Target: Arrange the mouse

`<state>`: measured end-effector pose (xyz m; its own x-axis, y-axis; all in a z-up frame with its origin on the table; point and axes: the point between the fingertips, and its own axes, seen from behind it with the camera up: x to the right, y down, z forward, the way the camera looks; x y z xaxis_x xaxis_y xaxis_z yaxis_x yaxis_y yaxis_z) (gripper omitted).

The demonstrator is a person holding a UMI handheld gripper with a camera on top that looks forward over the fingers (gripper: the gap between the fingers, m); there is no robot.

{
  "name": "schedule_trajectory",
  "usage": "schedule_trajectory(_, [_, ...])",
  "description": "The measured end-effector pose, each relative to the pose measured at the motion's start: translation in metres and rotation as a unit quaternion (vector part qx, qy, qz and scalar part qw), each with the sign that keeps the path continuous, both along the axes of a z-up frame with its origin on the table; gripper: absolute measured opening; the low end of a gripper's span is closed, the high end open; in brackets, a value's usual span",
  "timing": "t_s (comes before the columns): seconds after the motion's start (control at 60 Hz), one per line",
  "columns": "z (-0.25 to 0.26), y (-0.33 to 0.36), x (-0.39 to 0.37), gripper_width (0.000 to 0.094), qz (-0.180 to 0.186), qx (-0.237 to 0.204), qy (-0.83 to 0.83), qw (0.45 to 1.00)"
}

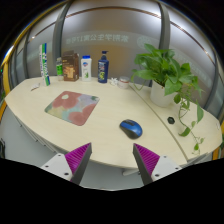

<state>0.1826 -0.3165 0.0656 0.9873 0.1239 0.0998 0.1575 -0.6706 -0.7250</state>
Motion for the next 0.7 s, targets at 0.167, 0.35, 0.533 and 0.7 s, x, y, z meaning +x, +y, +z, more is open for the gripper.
schedule_trajectory(0.167, [-0.038, 0.051, 0.059, 0.0853, -0.053, 0.003, -0.009, 0.999])
schedule_trajectory(0.35, [-0.067, 0.099, 0.082, 0.0848, -0.065, -0.002, -0.002, 0.998])
schedule_trajectory(0.533, [-0.072, 0.139, 0.099, 0.0845, -0.059, 0.011, -0.008, 0.998])
schedule_trajectory(0.7, [-0.076, 0.163, 0.102, 0.069, -0.064, 0.01, 0.021, 0.998])
